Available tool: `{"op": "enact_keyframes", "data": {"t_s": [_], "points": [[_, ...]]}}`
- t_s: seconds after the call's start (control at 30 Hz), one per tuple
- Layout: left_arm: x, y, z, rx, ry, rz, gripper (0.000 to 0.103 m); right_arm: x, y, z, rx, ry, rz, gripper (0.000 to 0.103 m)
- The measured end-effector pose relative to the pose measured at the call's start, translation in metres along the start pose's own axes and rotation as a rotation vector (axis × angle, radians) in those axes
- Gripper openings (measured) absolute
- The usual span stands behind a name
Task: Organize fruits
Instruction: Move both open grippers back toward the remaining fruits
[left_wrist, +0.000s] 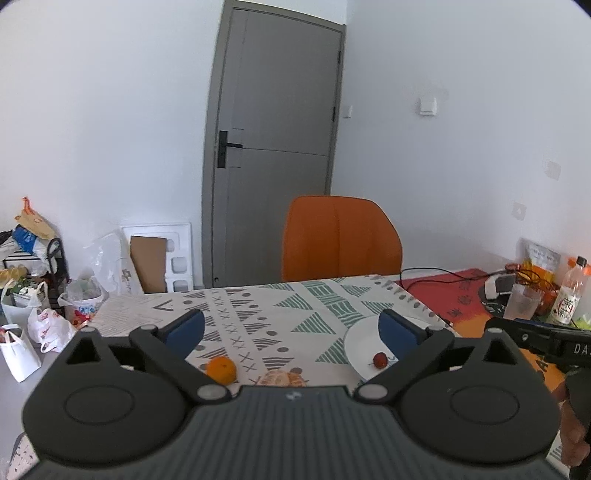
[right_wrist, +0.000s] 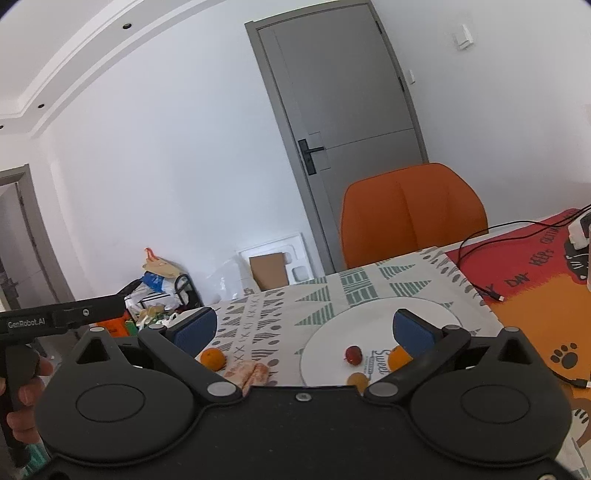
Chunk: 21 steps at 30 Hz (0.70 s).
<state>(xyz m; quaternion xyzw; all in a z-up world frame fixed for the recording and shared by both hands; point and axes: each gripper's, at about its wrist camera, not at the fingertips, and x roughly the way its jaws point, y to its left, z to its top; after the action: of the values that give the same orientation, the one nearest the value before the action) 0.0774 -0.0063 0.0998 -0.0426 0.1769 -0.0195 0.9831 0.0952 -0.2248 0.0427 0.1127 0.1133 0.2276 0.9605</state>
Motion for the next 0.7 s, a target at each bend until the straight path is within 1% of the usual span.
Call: {"op": "enact_keyframes", "data": {"t_s": [0.3,0.53,0.7], "points": [[-0.007,0.021,-0.006,-0.033,0.014,0.035,0.100,0.005,0.011,0.001,-0.010,0.036,0.023,0.103],[-0.005,0.041,-0.017,-0.070,0.044,0.060,0.100,0.019,0.021,-0.007,-0.008,0.090,0.043,0.103],[0.001,0.054,-0.027,-0.104,0.066,0.056,0.100,0.031,0.028,-0.014,-0.022,0.122,0.055,0.103]]}}
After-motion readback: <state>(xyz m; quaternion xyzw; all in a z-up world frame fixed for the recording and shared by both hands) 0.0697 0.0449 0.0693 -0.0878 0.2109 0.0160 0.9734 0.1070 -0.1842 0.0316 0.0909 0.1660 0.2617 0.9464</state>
